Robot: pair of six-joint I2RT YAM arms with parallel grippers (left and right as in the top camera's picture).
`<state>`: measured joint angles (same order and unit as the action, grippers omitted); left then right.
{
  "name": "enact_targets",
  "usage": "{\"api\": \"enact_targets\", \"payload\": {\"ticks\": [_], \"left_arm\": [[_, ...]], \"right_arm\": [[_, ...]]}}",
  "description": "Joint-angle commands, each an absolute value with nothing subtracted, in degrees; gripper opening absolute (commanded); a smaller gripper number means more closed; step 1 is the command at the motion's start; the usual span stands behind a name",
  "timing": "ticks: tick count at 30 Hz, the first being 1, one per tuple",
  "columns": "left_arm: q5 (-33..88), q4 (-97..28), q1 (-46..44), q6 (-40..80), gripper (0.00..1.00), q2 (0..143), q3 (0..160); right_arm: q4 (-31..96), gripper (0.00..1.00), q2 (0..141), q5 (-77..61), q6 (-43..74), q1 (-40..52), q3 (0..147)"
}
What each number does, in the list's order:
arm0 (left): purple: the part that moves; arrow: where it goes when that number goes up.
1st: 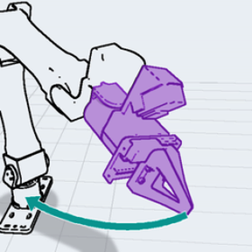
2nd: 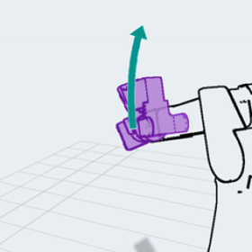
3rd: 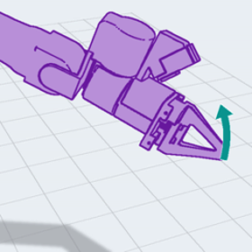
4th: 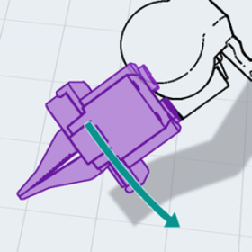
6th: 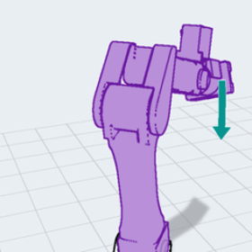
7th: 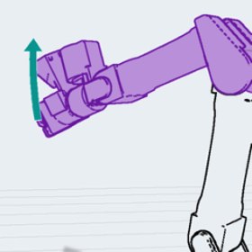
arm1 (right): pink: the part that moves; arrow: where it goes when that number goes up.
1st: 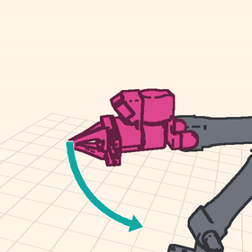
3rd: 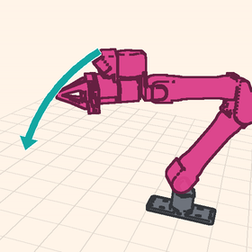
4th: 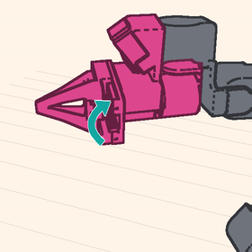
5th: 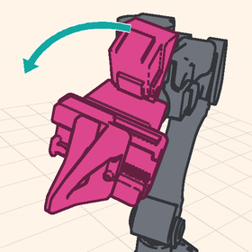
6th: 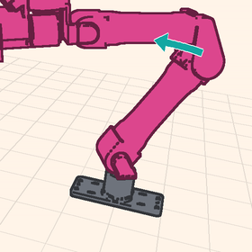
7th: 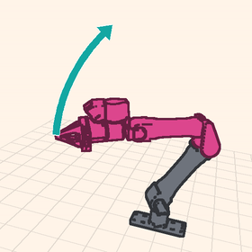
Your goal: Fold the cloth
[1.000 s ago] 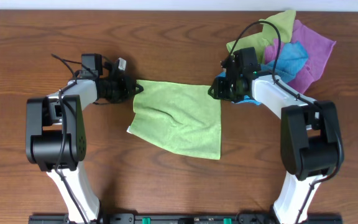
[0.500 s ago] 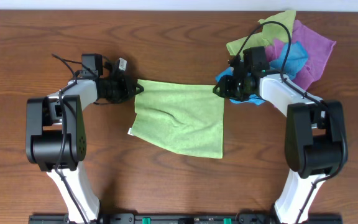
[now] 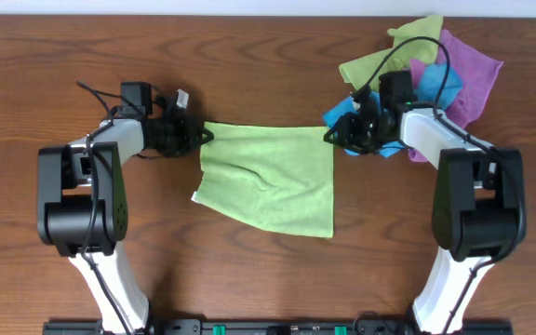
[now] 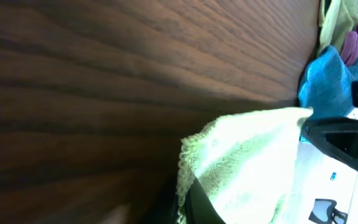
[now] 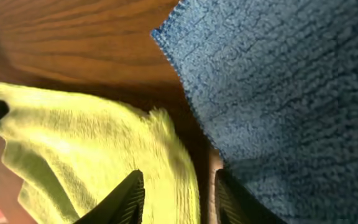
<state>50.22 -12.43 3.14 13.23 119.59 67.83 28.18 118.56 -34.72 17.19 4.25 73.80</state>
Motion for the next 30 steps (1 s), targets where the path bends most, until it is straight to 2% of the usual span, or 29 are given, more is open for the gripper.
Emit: {"api": "enact_targets", "payload": {"ticks": [1,9,15,30], "left_arm": [[50.4,-13.5,5.8,11.7,0.06,120.0,68.6],[50.7,-15.1,7.5,10.0,0.06,120.0,68.6],[50.7,-15.2,7.5,9.8,0.06,120.0,68.6],[50.9,-15.2,7.5,9.8,0.05,120.0,68.6]], "right_arm": [[28.0,0.39,119.5,-40.2,15.1,3.7,74.7],[26.0,0.44,119.5,-39.8,14.5,6.2,74.7],[21.7,0.48,119.5,-33.6,15.4,9.3,74.7],[14.5,0.46,121.9,-28.3,16.2,11.0,74.7]]}}
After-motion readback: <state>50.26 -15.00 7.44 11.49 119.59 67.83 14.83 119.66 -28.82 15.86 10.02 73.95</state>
